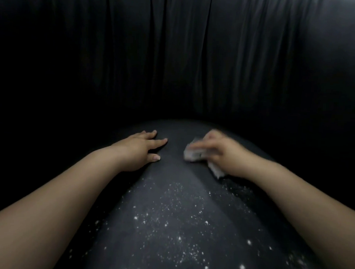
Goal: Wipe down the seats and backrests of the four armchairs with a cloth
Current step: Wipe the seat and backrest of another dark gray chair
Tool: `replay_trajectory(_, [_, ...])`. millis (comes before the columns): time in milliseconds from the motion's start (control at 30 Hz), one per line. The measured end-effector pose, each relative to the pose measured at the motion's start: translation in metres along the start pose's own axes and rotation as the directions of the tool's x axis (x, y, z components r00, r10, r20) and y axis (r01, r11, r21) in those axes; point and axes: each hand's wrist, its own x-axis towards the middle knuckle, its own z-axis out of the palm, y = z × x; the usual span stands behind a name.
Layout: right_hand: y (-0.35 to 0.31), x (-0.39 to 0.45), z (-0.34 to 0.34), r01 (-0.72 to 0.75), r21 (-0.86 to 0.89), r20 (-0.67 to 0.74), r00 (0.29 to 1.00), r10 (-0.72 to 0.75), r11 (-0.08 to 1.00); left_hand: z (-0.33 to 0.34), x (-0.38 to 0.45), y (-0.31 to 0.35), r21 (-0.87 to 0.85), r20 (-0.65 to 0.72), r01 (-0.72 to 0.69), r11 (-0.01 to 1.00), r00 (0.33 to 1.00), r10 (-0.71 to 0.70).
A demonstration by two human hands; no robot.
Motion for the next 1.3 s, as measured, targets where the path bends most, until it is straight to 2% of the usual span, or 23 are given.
replay_trajectory(67, [0.018, 0.01, -0.012, -0.144, -0.02, -0.174, 0.975, 0.139, 0.989, 0.001, -0.002, 0.0, -0.001, -0.008, 0.001, 1.0, 1.0, -0.001])
replay_trajectory(100, [0.025, 0.01, -0.014, -0.197, -0.012, -0.201, 0.961, 0.19, 0.98, 0.001, -0.004, 0.001, -0.01, -0.019, 0.004, 1.0, 1.0, -0.004])
replay_trajectory(200, [0.03, -0.015, -0.003, -0.192, 0.037, -0.178, 0.964, 0.195, 0.981, 0.0, -0.006, 0.005, -0.025, -0.027, 0.012, 1.0, 1.0, -0.012])
replay_trajectory(333, [0.013, -0.05, 0.004, -0.071, 0.117, 0.021, 0.997, 0.069, 0.991, -0.009, -0.004, 0.018, -0.019, -0.052, 0.017, 1.0, 0.998, -0.018])
replay_trajectory(367, [0.014, -0.05, -0.002, -0.072, 0.119, 0.03, 0.997, 0.069, 0.99, -0.011, -0.003, 0.023, -0.016, -0.072, 0.007, 1.0, 0.997, -0.008])
replay_trajectory(433, [0.027, -0.044, -0.017, -0.138, 0.073, -0.081, 0.986, 0.144, 0.988, -0.011, 0.0, 0.037, -0.011, -0.089, -0.036, 0.999, 0.995, 0.034])
replay_trajectory(500, [0.041, -0.04, -0.029, -0.273, 0.007, -0.195, 0.943, 0.269, 0.962, -0.009, 0.002, 0.05, -0.004, -0.082, -0.089, 0.996, 0.993, 0.088])
replay_trajectory(567, [0.045, -0.046, -0.024, -0.335, 0.01, -0.202, 0.922, 0.33, 0.942, -0.006, 0.002, 0.059, 0.009, -0.062, -0.129, 0.992, 0.99, 0.129])
replay_trajectory(633, [0.038, -0.063, -0.011, -0.27, 0.019, -0.162, 0.949, 0.27, 0.963, -0.004, 0.001, 0.062, 0.022, -0.053, -0.152, 0.988, 0.987, 0.152])
replay_trajectory(767, [0.017, -0.095, -0.006, -0.131, 0.111, 0.048, 0.991, 0.126, 0.985, 0.001, -0.003, 0.065, 0.035, -0.052, -0.157, 0.987, 0.986, 0.159])
replay_trajectory(833, [0.023, -0.087, -0.017, -0.142, 0.116, -0.025, 0.989, 0.146, 0.983, 0.001, -0.003, 0.066, 0.044, -0.062, -0.152, 0.987, 0.986, 0.155])
replay_trajectory(900, [0.036, -0.072, -0.026, -0.26, 0.112, -0.168, 0.946, 0.276, 0.959, 0.002, -0.003, 0.066, 0.056, -0.068, -0.144, 0.988, 0.987, 0.148])
replay_trajectory(967, [0.042, -0.064, -0.023, -0.389, 0.08, -0.218, 0.891, 0.397, 0.918, 0.005, -0.003, 0.067, 0.056, -0.071, -0.135, 0.989, 0.988, 0.139])
replay_trajectory(1000, [0.041, -0.068, -0.017, -0.411, 0.046, -0.226, 0.883, 0.41, 0.91, 0.006, -0.003, 0.067, 0.05, -0.073, -0.134, 0.99, 0.988, 0.137])
replay_trajectory(1100, [0.023, -0.093, 0.007, -0.267, -0.015, -0.156, 0.953, 0.261, 0.964, 0.007, -0.003, 0.068, 0.026, -0.087, -0.126, 0.992, 0.988, 0.127])
replay_trajectory(1200, [0.008, -0.108, 0.007, -0.17, 0.051, -0.006, 0.985, 0.171, 0.984, 0.005, -0.002, 0.07, 0.046, -0.077, -0.117, 0.992, 0.99, 0.12])
replay_trajectory(1233, [0.011, -0.106, 0.0, -0.171, 0.076, -0.021, 0.985, 0.174, 0.982, 0.003, -0.002, 0.071, 0.053, -0.076, -0.115, 0.992, 0.99, 0.119])
replay_trajectory(1300, [0.024, -0.096, -0.016, -0.23, 0.091, -0.166, 0.956, 0.242, 0.969, 0.002, -0.001, 0.071, 0.06, -0.083, -0.117, 0.991, 0.989, 0.122])
